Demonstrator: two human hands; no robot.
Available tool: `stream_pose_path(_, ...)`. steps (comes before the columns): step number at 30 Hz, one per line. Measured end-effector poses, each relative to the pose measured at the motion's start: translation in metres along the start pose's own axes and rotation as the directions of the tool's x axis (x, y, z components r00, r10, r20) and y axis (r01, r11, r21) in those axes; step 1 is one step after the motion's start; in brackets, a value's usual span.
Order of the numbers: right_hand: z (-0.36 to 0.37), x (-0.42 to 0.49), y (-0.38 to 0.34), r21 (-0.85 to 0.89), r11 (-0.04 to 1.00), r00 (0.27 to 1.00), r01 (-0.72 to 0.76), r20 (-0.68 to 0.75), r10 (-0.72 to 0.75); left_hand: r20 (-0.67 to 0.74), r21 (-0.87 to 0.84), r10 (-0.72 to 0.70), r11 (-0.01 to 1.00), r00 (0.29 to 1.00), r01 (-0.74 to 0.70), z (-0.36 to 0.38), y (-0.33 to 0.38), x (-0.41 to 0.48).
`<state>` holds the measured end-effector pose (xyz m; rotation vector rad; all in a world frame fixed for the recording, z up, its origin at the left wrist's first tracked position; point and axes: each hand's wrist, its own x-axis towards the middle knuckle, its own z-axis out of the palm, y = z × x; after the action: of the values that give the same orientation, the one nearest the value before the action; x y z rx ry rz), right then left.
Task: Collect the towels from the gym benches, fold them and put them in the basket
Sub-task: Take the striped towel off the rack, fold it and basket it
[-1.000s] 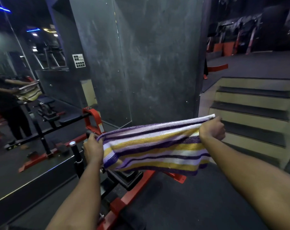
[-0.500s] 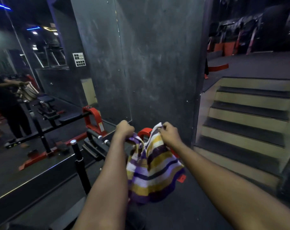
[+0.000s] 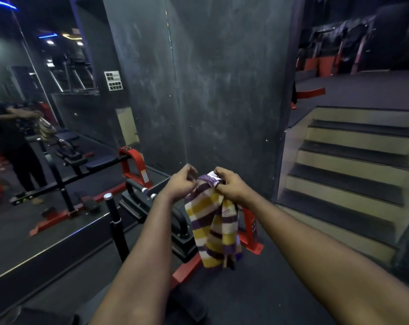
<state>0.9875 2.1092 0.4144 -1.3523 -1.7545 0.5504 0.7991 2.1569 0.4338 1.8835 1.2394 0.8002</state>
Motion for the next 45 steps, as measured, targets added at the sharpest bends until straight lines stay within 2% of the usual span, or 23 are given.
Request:
stream_pose_path(1, -0.002, 0.002, -0.003, 0.083, 0.997, 0.999, 0.003, 0.037, -0.006, 0.119, 0.045, 0.015, 0.999, 0.993, -0.021, -0.002, -0.009, -0.002)
stream_pose_path(3, -0.008, 0.005, -0.01, 0.253, 0.968, 0.997, 0.001, 0.074, -0.02, 0.329, 0.11, -0.054, 0.994, 0.943, 0.018, -0.006, -0.029, -0.006)
stream_pose_path(5, -0.013, 0.005, -0.015, 0.337, 0.941, 0.997, -0.028, 0.079, 0.002, 0.363, 0.235, -0.141, 0.97, 0.921, 0.056, -0.01, -0.05, -0.011)
stream_pose_path(7, -0.016, 0.003, -0.009, 0.333, 0.94, 0.996, -0.079, 0.056, 0.064, 0.288, 0.273, -0.156, 0.959, 0.945, 0.075, -0.018, -0.065, -0.017)
stream_pose_path(11, -0.012, -0.008, 0.015, 0.247, 0.946, 0.975, -0.208, -0.026, 0.221, 0.07, 0.144, -0.123, 0.983, 0.99, 0.112, -0.039, -0.078, -0.038)
stream_pose_path(17, 0.017, -0.014, 0.02, 0.252, 0.943, 0.975, -0.218, 0.013, 0.222, -0.204, 0.279, -0.088, 0.95, 0.975, 0.144, -0.045, -0.066, -0.084)
stream_pose_path(20, 0.037, -0.015, 0.015, 0.296, 0.938, 0.984, -0.178, 0.055, 0.17, -0.358, 0.318, -0.127, 0.915, 0.925, 0.248, -0.044, -0.059, -0.121)
stream_pose_path(23, 0.058, -0.024, 0.006, 0.36, 0.921, 0.979, -0.148, 0.187, 0.083, -0.511, 0.271, -0.217, 0.878, 0.832, 0.395, -0.04, -0.052, -0.175)
stream_pose_path(25, 0.073, -0.037, -0.006, 0.381, 0.914, 0.961, -0.14, 0.275, 0.032, -0.565, 0.192, -0.298, 0.859, 0.769, 0.474, -0.034, -0.044, -0.22)
stream_pose_path(29, 0.11, -0.074, -0.031, 0.388, 0.909, 0.901, -0.151, 0.432, -0.035, -0.571, 0.11, -0.475, 0.764, 0.67, 0.635, -0.018, -0.023, -0.312)
stream_pose_path(32, 0.146, -0.132, -0.061, 0.425, 0.892, 0.804, -0.153, 0.579, -0.138, -0.617, 0.026, -0.586, 0.652, 0.525, 0.758, 0.001, -0.015, -0.406)
stream_pose_path(35, 0.183, -0.214, -0.098, 0.448, 0.88, 0.672, -0.157, 0.702, -0.238, -0.704, -0.084, -0.632, 0.528, 0.325, 0.845, 0.037, 0.007, -0.515)
stream_pose_path(37, 0.201, -0.283, -0.126, 0.457, 0.88, 0.574, -0.13, 0.759, -0.309, -0.753, -0.194, -0.639, 0.444, 0.157, 0.875, 0.074, 0.032, -0.593)
stream_pose_path(40, 0.206, -0.386, -0.163, 0.495, 0.864, 0.427, -0.091, 0.803, -0.415, -0.788, -0.342, -0.614, 0.356, -0.059, 0.87, 0.138, 0.071, -0.694)
stream_pose_path(43, 0.19, -0.506, -0.195, 0.537, 0.841, 0.256, -0.063, 0.824, -0.506, -0.8, -0.481, -0.528, 0.281, -0.285, 0.831, 0.225, 0.13, -0.795)
stream_pose_path(44, 0.186, -0.527, -0.201, 0.549, 0.834, 0.229, -0.054, 0.82, -0.524, -0.814, -0.489, -0.488, 0.284, -0.315, 0.825, 0.243, 0.142, -0.81)
stream_pose_path(45, 0.176, -0.575, -0.205, 0.561, 0.827, 0.16, -0.048, 0.821, -0.548, -0.798, -0.539, -0.455, 0.246, -0.395, 0.806, 0.282, 0.169, -0.841)
